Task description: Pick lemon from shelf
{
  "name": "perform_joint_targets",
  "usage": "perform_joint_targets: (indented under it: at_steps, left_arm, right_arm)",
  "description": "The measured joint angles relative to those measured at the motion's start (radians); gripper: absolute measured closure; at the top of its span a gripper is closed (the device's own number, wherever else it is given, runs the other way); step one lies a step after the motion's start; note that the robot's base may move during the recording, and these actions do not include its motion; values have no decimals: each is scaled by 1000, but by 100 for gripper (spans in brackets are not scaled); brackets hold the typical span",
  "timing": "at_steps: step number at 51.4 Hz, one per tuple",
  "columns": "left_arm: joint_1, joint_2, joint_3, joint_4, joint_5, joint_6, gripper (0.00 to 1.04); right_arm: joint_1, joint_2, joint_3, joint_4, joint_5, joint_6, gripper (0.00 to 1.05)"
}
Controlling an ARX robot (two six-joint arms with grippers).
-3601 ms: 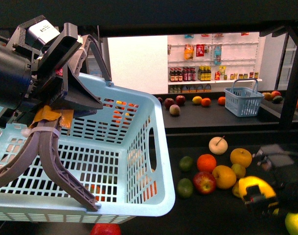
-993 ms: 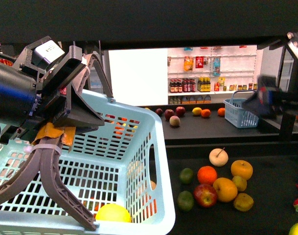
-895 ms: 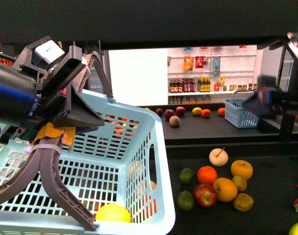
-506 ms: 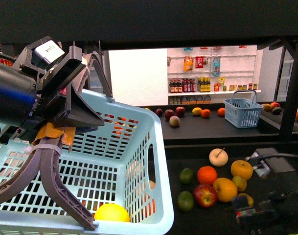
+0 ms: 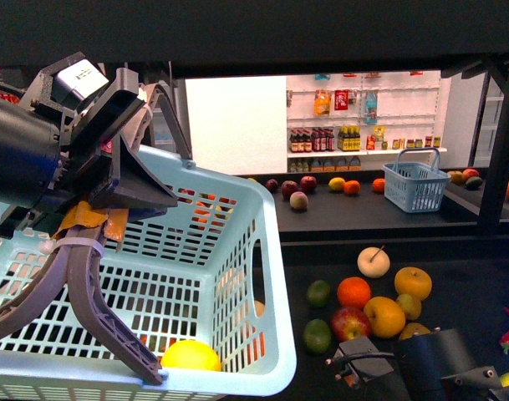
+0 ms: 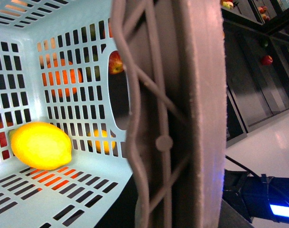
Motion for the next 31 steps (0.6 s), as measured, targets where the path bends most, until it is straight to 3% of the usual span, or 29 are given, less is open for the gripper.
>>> perform_joint_targets:
  at_steps: [31]
  left_arm:
    - [0, 0, 0, 0, 0, 0, 91]
  right_arm:
    - [28, 178, 167, -34, 22, -8, 8]
